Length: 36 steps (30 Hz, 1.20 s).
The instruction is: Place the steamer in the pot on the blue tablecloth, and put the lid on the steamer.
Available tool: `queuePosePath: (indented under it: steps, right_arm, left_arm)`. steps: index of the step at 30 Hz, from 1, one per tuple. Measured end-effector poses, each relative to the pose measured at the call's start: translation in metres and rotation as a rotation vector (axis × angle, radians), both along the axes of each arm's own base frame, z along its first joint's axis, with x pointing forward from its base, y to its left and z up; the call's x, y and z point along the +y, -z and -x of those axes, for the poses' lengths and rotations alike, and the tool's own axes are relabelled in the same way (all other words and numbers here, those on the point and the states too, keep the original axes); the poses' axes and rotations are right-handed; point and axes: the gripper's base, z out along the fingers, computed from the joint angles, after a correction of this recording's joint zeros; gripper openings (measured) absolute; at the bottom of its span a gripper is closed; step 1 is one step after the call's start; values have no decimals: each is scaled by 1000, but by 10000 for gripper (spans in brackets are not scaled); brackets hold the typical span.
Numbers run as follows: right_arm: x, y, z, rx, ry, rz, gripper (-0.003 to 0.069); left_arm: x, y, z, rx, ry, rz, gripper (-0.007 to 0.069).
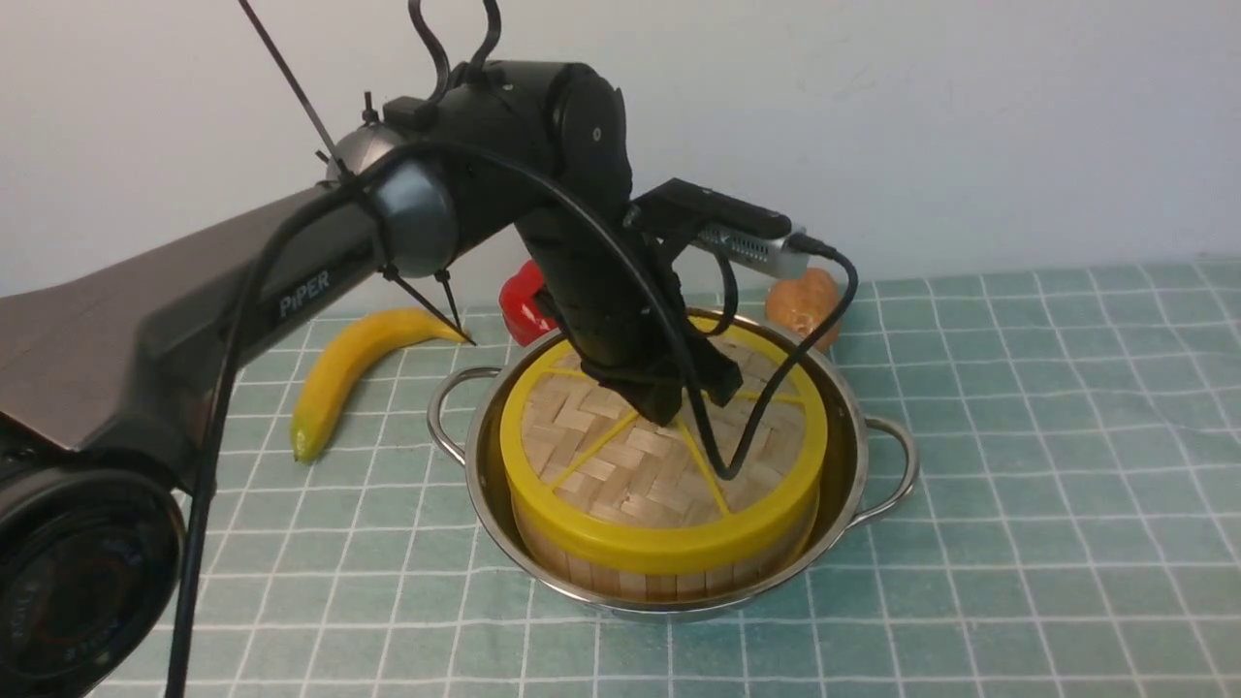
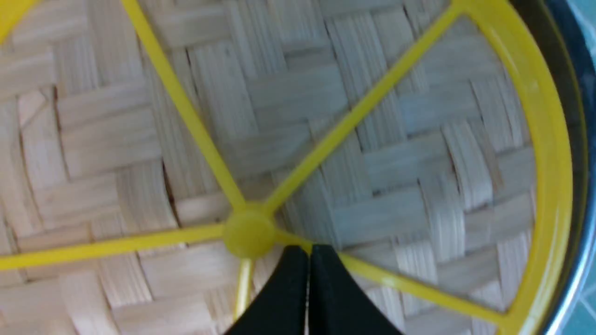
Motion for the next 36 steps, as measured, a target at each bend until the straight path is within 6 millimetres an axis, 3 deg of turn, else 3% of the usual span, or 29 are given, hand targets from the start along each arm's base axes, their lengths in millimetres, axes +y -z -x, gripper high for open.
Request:
queuePosePath:
  steps: [3,4,5,10,13,17,21,30,32,36]
  right_arm:
    - [0,0,0,0,0,0,243]
    - [0,0,0,0,0,0,243]
    - [0,0,0,0,0,0,243]
    - [0,0,0,0,0,0,243]
    - [0,0,0,0,0,0,243]
    - [0,0,0,0,0,0,243]
    - [0,0,0,0,0,0,243]
    - [0,0,0,0,0,-2,243]
    - [0,0,0,0,1,-3,243]
    - [0,0,0,0,1,-3,243]
  left_arm:
    - [2,-41,4,-97,13,45,1]
    - [3,-44,4,-106,13,50,1]
    - [7,-80,11,-190,11,97,-1]
    - [29,-175,52,-402,-16,230,-1]
    - [43,-210,77,-482,-18,280,-1]
    - [59,-242,106,-564,-18,328,-1]
    - [68,-257,122,-608,-18,354,-1]
    - [91,-271,143,-662,-89,293,1]
    - [108,-274,163,-690,-121,273,12]
    - [146,-257,204,-714,-182,269,13]
